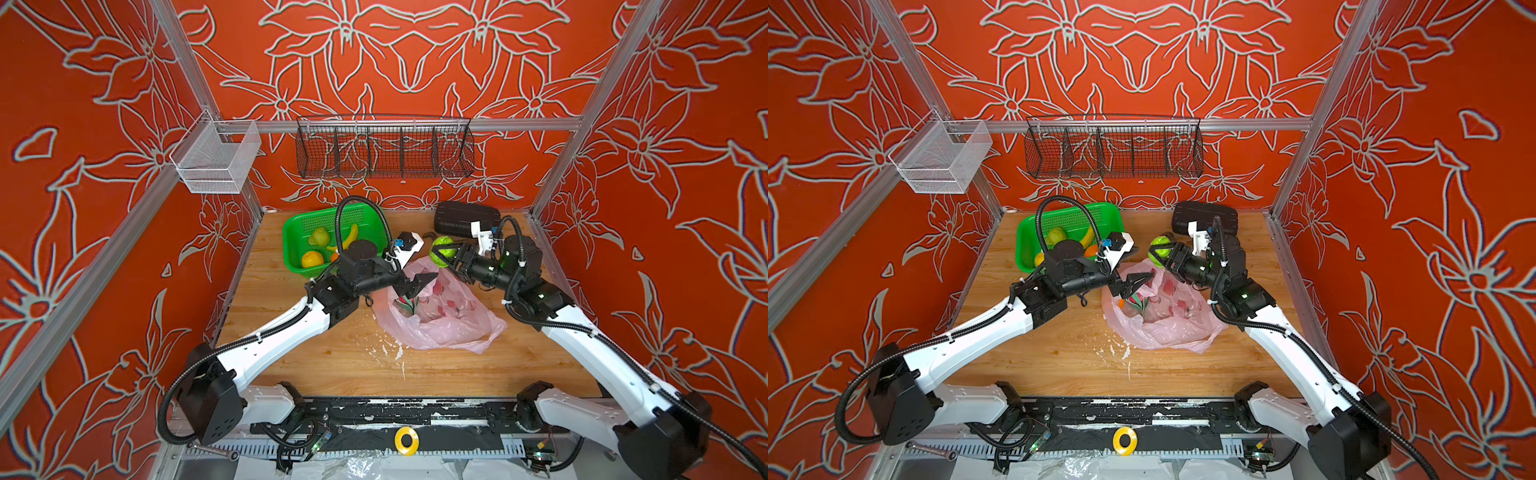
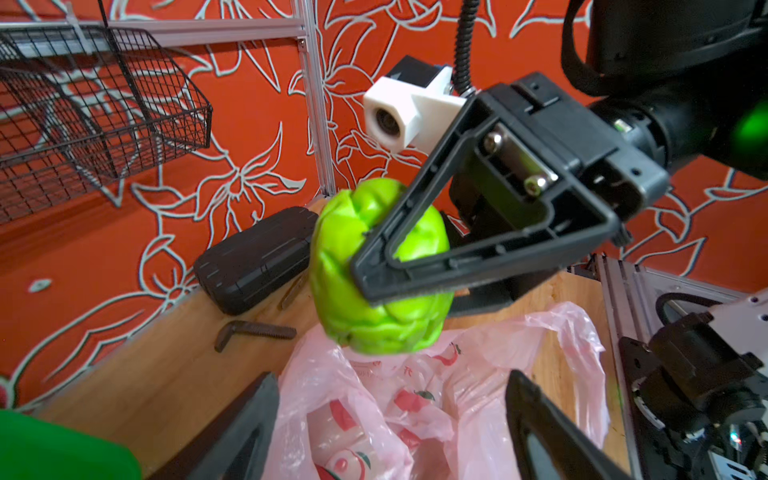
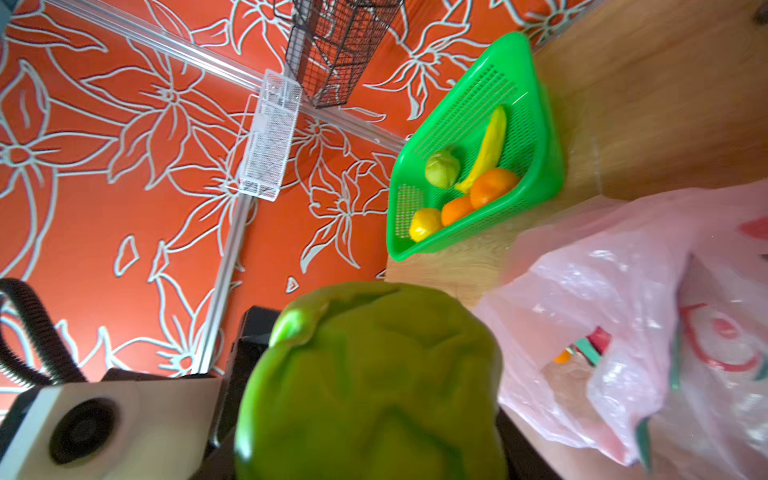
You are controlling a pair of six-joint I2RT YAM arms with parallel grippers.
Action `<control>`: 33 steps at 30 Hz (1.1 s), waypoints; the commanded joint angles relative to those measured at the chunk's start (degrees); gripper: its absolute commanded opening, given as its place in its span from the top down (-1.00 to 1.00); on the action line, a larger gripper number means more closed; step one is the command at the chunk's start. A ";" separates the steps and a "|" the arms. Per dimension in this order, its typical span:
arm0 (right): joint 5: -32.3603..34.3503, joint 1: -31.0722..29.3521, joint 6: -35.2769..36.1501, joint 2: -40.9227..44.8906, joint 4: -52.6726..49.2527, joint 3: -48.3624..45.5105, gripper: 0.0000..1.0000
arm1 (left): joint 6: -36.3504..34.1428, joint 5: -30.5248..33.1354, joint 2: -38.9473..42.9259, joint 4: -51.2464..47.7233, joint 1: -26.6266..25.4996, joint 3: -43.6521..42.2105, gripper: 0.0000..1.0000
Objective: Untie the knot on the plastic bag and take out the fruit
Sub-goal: 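Lift the green fruit out with the right gripper toward the left gripper, then grasp the green fruit with the left gripper and open the right gripper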
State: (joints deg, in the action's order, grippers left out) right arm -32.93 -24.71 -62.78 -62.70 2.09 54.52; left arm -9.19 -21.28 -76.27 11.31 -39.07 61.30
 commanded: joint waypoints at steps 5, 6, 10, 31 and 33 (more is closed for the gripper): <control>-8.55 0.19 -7.70 -0.52 11.25 0.56 -0.16 | -4.48 -1.08 -6.04 4.10 -0.13 6.81 -0.79; -8.71 0.17 -7.87 -0.59 11.55 0.29 -0.16 | -4.12 -2.18 -6.64 4.66 -0.13 7.19 -0.79; -9.29 0.10 -9.06 -1.12 13.45 -0.55 -0.16 | -2.93 -3.62 -8.67 5.74 -0.13 8.86 -0.76; -3.32 0.27 -3.60 2.29 8.51 -1.11 -0.86 | 1.59 2.42 -8.06 0.45 0.17 11.29 -0.08; 0.09 0.29 -1.24 4.58 6.09 -0.95 -0.93 | 2.93 3.52 -7.66 -0.37 0.59 11.17 -0.07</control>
State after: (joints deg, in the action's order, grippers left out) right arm -37.69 -24.71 -67.22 -62.02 10.15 53.54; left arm -8.38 -20.40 -85.52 12.34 -38.94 71.22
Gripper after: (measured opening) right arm 0.959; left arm 0.637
